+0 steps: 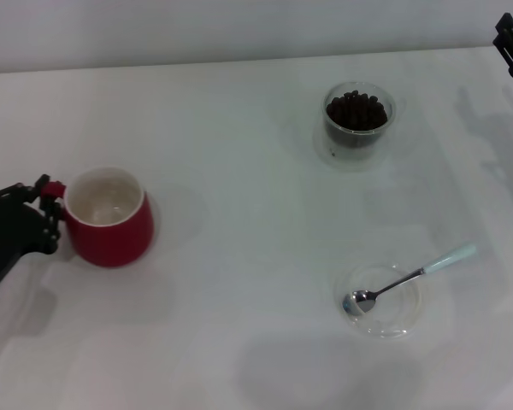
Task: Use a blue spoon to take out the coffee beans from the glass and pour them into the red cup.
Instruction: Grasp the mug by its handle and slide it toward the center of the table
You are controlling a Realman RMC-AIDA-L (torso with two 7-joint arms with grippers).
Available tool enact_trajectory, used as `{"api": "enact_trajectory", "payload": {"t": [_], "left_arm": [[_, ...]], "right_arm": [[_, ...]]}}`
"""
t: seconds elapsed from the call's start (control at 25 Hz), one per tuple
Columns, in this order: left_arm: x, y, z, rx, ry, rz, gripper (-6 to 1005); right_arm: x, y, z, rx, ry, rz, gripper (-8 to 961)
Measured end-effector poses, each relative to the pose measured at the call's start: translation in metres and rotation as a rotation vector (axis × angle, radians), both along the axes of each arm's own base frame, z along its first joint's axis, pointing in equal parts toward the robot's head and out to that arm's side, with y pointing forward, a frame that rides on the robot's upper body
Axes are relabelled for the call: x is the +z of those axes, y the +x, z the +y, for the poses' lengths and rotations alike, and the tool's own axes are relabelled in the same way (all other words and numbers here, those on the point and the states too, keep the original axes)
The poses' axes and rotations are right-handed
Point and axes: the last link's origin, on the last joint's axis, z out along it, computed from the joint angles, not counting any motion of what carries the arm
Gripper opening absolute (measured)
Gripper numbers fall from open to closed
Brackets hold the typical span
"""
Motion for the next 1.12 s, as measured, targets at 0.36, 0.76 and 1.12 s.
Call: {"api": "enact_trajectory", "payload": {"t": [0.36,0.76,1.12], "left_arm": [[-0.012,0.010,0.001,-0.005,-0.024,-0.026,98],[-0.030,0.023,-0.002,-0.017,-0.085,-0.047,102],[-0.046,0.039,-0.006,-0.061,-0.143,-0.068,113]], "right_arm": [[-0.001,-0.001,0.000,0.004,-0.006,-0.003,839],[-0.002,-0.002,0.001,0.007,-0.010,-0.006,838],[-0.002,-0.004,0.003,0.013,-0.010,-0.006,839]]}}
